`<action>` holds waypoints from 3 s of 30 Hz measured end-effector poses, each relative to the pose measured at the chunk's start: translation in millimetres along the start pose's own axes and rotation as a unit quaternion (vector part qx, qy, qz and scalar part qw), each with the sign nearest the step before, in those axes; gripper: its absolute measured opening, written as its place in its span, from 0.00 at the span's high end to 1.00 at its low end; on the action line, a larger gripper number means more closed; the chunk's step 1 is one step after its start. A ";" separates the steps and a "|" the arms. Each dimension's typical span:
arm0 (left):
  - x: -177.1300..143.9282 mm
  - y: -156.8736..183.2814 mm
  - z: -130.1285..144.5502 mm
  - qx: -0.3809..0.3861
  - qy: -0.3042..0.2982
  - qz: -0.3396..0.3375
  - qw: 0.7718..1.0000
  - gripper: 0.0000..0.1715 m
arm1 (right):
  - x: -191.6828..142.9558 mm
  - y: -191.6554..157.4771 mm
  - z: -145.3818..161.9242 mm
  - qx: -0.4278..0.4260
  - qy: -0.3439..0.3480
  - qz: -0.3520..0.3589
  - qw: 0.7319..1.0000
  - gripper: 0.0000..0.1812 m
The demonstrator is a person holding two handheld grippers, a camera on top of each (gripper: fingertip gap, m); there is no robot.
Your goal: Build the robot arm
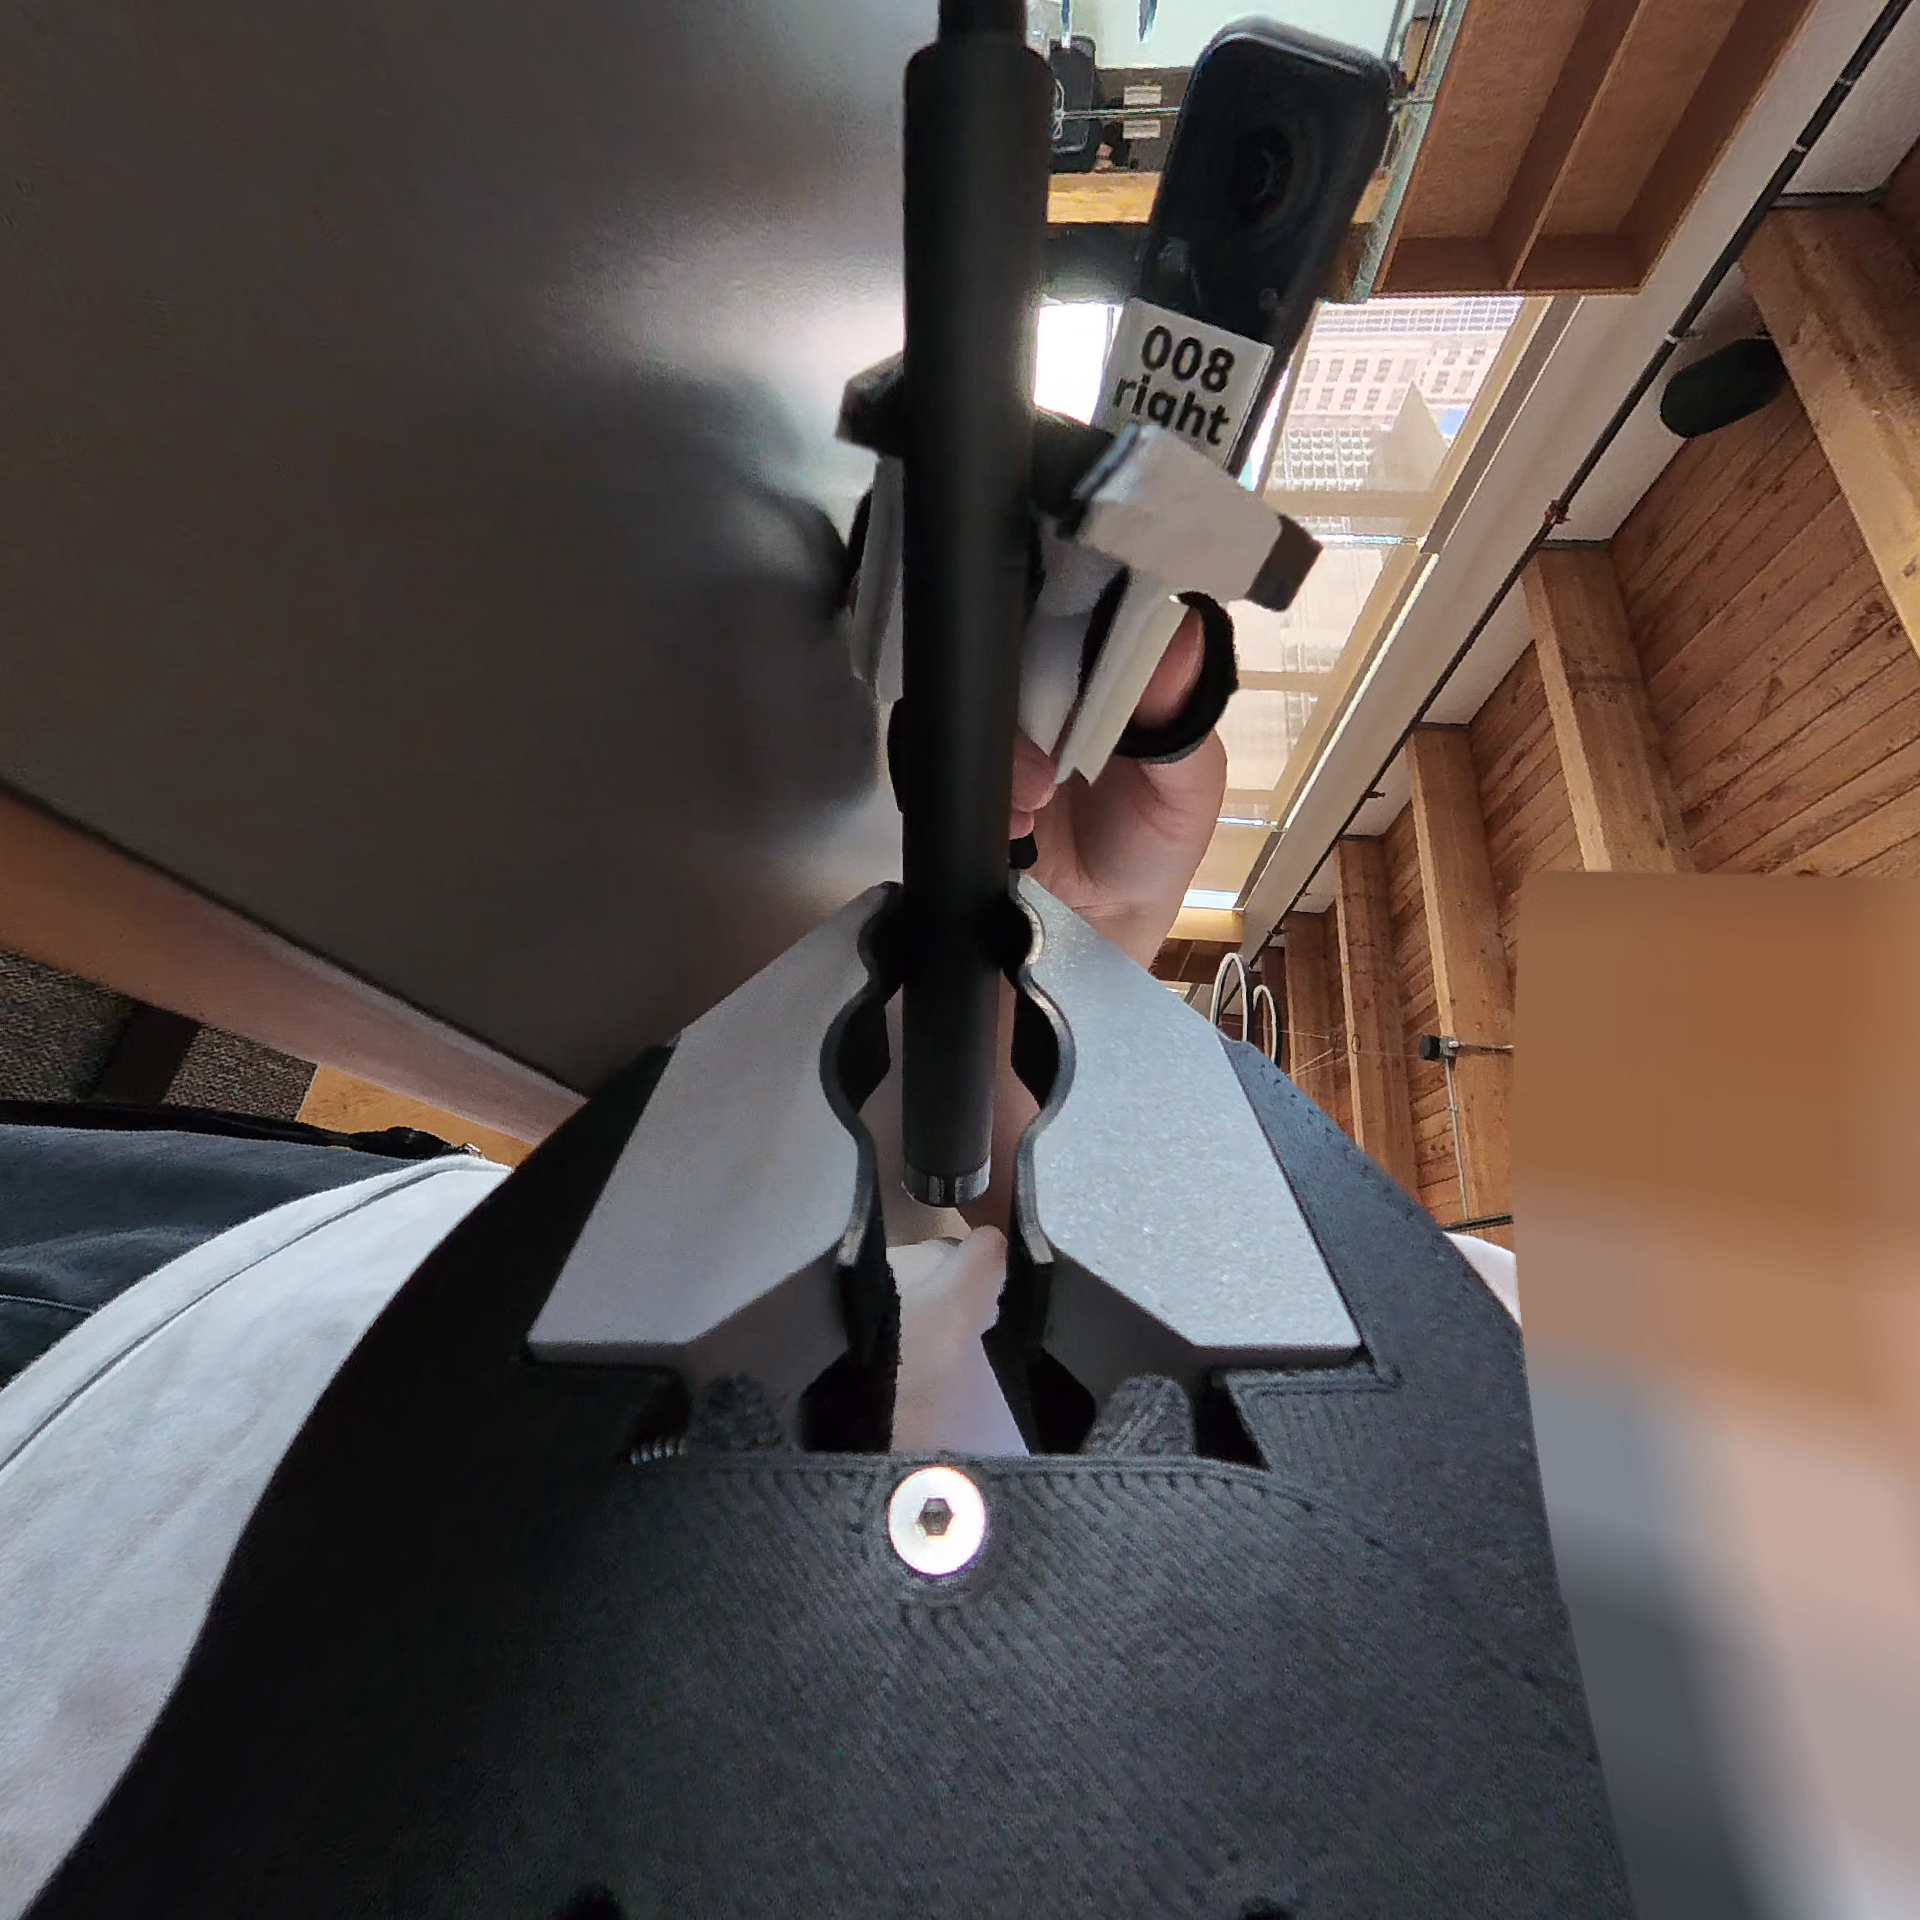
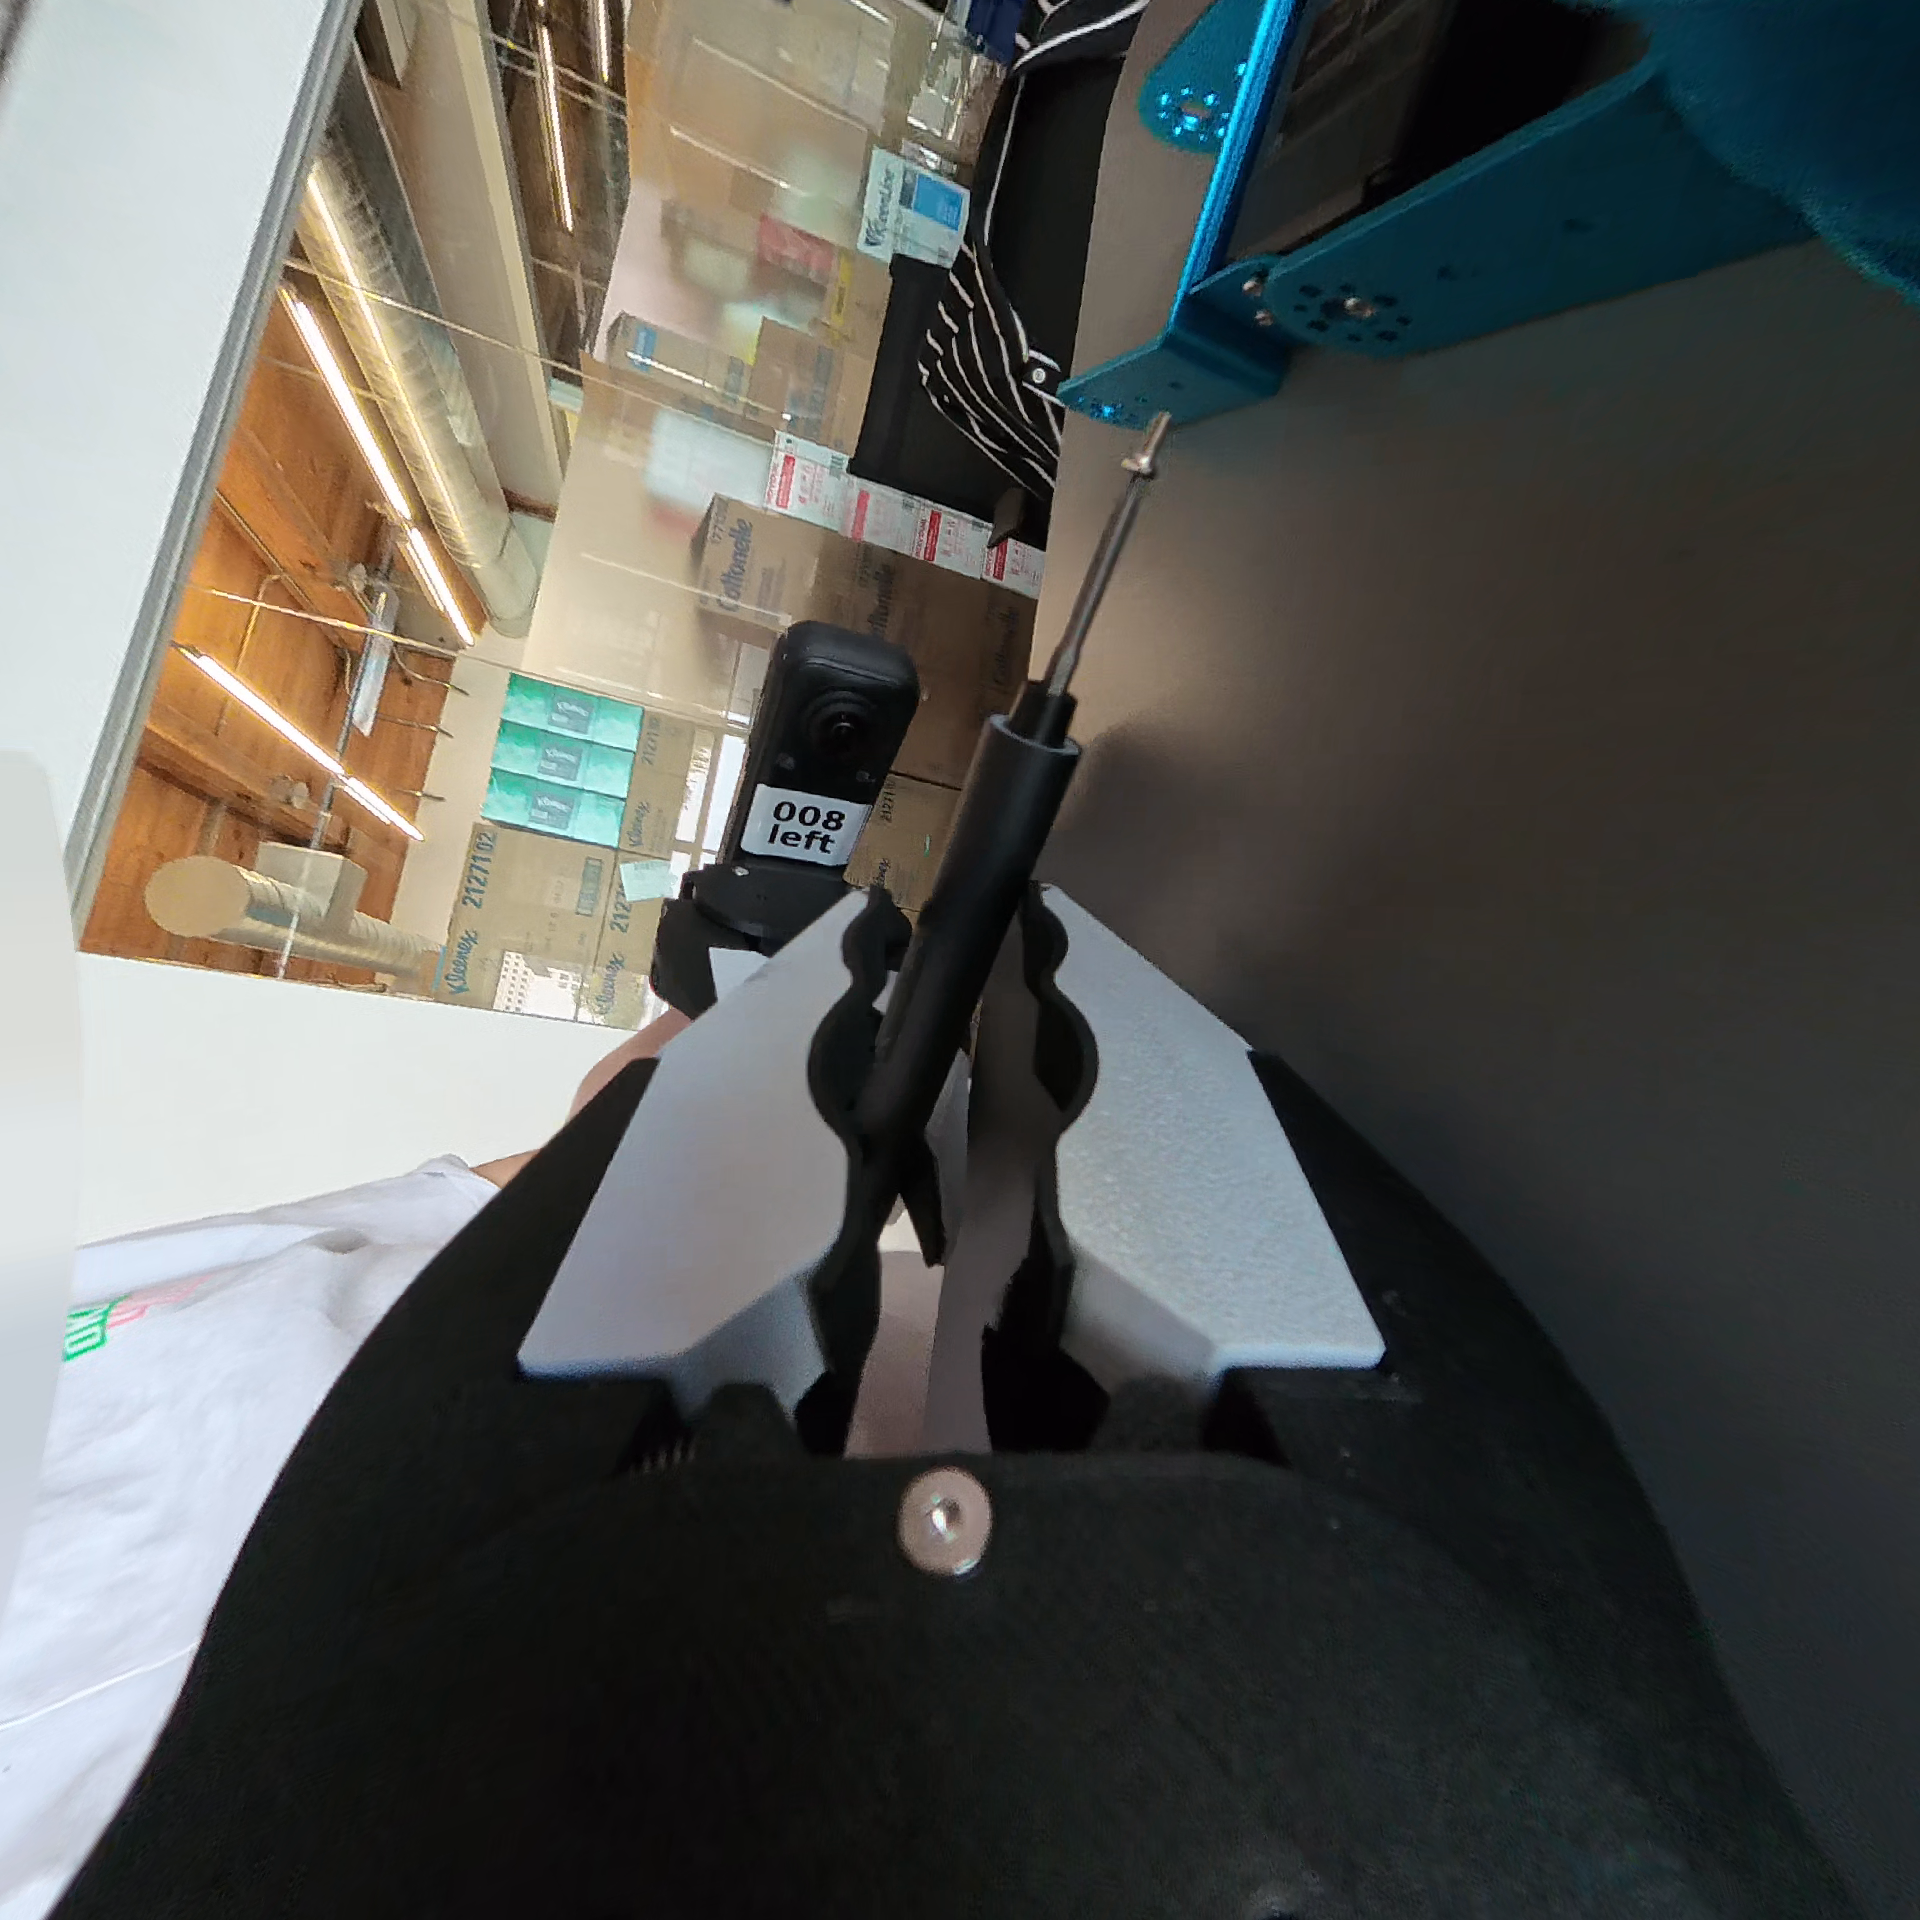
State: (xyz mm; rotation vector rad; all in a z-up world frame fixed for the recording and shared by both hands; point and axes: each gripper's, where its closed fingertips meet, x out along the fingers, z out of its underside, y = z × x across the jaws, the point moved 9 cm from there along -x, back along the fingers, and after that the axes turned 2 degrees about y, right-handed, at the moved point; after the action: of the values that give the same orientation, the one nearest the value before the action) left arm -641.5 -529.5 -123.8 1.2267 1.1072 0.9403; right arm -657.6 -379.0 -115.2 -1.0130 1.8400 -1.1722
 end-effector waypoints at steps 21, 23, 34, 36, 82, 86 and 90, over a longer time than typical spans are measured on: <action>-7.5 3.7 9.2 -0.001 -0.031 -0.053 0.998 0.91 | 3.1 3.7 -4.9 -0.005 -0.002 0.033 0.999 0.89; -8.0 5.2 7.3 -0.004 -0.036 -0.059 0.998 0.91 | 5.1 3.3 -6.2 -0.012 -0.003 0.040 0.999 0.89; -4.3 7.6 -2.9 -0.011 -0.055 -0.067 0.996 0.91 | 6.1 4.4 -11.2 -0.032 0.013 0.065 0.997 0.89; -3.8 6.3 -4.1 -0.014 -0.056 -0.066 0.996 0.91 | 6.3 5.6 -11.5 -0.032 0.015 0.069 0.997 0.89; 3.6 2.5 -12.5 -0.022 -0.060 -0.051 0.997 0.90 | 4.8 9.0 -17.1 -0.038 0.027 0.074 0.996 0.88; 3.2 2.0 -13.1 -0.023 -0.058 -0.049 0.997 0.91 | 4.1 7.3 -16.1 -0.035 0.027 0.057 0.997 0.84; 2.2 2.1 -13.1 -0.027 -0.056 -0.040 0.997 0.91 | 1.5 7.7 -16.1 -0.023 0.022 0.035 0.999 0.83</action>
State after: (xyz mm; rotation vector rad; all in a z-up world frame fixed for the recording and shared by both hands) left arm -653.7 -524.1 -122.0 1.1677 1.0291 0.8259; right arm -674.0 -372.3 -117.4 -0.9484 1.9301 -1.1235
